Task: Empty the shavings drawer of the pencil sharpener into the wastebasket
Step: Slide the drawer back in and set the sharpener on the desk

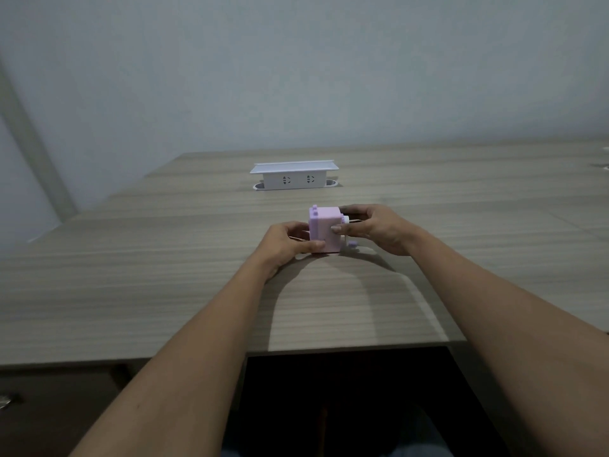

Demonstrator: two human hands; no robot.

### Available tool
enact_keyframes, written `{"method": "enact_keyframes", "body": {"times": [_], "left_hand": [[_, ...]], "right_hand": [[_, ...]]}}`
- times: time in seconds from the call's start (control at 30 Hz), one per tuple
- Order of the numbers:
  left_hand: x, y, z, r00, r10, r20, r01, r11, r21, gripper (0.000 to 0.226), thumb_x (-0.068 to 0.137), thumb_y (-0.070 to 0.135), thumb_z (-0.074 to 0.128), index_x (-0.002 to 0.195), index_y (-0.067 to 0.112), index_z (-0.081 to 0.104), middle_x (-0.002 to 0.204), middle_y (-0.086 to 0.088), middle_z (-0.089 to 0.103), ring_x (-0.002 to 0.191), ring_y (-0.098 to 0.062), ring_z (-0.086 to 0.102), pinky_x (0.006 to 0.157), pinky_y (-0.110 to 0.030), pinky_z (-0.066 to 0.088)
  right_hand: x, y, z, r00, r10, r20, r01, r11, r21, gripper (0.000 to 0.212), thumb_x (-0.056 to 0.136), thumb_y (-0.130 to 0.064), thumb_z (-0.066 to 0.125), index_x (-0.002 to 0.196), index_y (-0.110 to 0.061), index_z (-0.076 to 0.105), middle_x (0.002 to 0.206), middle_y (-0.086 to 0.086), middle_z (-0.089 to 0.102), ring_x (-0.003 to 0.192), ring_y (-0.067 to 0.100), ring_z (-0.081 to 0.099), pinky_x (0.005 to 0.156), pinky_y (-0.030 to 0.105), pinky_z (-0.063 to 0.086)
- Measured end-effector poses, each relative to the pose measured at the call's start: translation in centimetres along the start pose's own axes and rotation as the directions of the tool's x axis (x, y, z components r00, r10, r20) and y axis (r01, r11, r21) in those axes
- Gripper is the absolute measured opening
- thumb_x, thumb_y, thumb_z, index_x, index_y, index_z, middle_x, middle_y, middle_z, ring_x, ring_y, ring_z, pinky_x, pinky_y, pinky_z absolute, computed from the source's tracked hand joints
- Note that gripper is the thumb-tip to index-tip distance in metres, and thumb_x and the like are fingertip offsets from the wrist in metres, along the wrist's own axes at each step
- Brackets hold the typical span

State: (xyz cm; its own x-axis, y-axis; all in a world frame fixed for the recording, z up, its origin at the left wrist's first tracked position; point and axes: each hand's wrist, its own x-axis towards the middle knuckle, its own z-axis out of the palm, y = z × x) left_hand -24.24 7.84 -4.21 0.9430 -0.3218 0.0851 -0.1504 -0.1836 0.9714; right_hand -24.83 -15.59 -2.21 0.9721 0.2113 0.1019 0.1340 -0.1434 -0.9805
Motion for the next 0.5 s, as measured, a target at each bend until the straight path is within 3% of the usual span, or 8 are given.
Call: {"method": "enact_keyframes", "body": {"times": [0.1, 0.2, 0.33, 0.43, 0.5], "left_hand": [[0.2, 0.2, 0.2, 1.000, -0.011, 0.009, 0.011, 1.000, 0.014, 0.054, 0.074, 0.010, 0.087, 0.125, 0.006, 0.069, 0.112, -0.012, 0.077, 0.098, -0.023, 0.075, 0.080, -0.022, 0.061], [0.4, -0.1, 0.1, 1.000, -0.011, 0.027, 0.011, 1.000, -0.016, 0.063, 0.072, 0.012, 0.090, 0.130, 0.008, 0.066, 0.115, -0.013, 0.076, 0.107, -0.029, 0.074, 0.094, -0.034, 0.059], [0.2, 0.1, 0.3, 0.999, 0.030, 0.013, -0.029, 0.998, -0.048, 0.059, 0.076, 0.013, 0.087, 0.131, 0.010, 0.067, 0.119, -0.009, 0.076, 0.109, -0.026, 0.073, 0.099, -0.040, 0.057], [0.7, 0.2, 0.4, 0.998, 0.056, -0.009, -0.057, 0.998, -0.030, 0.053, 0.078, 0.016, 0.085, 0.129, 0.011, 0.070, 0.115, -0.008, 0.077, 0.108, -0.030, 0.073, 0.096, -0.040, 0.058], [1.5, 0.7, 0.6, 0.998, 0.063, -0.020, -0.063, 0.998, -0.031, 0.052, 0.080, 0.015, 0.083, 0.130, 0.012, 0.069, 0.114, -0.008, 0.078, 0.105, -0.028, 0.074, 0.087, -0.033, 0.061]], "right_hand": [[-0.1, 0.1, 0.2, 1.000, -0.010, -0.014, 0.010, 1.000, 0.012, 0.058, 0.079, -0.003, 0.083, 0.134, -0.004, 0.065, 0.121, 0.012, 0.075, 0.108, 0.017, 0.071, 0.093, 0.028, 0.055], [-0.4, 0.7, 0.3, 1.000, 0.022, 0.005, -0.022, 0.998, 0.056, 0.054, 0.080, -0.001, 0.081, 0.132, -0.003, 0.065, 0.120, 0.016, 0.075, 0.105, 0.022, 0.071, 0.094, 0.036, 0.056], [-0.5, 1.8, 0.0, 0.997, 0.024, 0.072, -0.026, 0.999, 0.036, 0.045, 0.080, 0.002, 0.080, 0.124, -0.002, 0.071, 0.118, 0.019, 0.075, 0.101, 0.026, 0.071, 0.088, 0.036, 0.058], [-0.2, 1.7, -0.4, 0.999, 0.018, 0.049, -0.021, 0.998, 0.055, 0.045, 0.081, 0.002, 0.079, 0.125, -0.001, 0.070, 0.118, 0.020, 0.075, 0.105, 0.032, 0.073, 0.091, 0.039, 0.059], [0.6, 1.5, -1.1, 0.999, 0.022, 0.027, -0.024, 0.996, 0.082, 0.047, 0.081, 0.001, 0.080, 0.126, -0.002, 0.069, 0.118, 0.020, 0.075, 0.111, 0.037, 0.072, 0.092, 0.044, 0.058]]}}
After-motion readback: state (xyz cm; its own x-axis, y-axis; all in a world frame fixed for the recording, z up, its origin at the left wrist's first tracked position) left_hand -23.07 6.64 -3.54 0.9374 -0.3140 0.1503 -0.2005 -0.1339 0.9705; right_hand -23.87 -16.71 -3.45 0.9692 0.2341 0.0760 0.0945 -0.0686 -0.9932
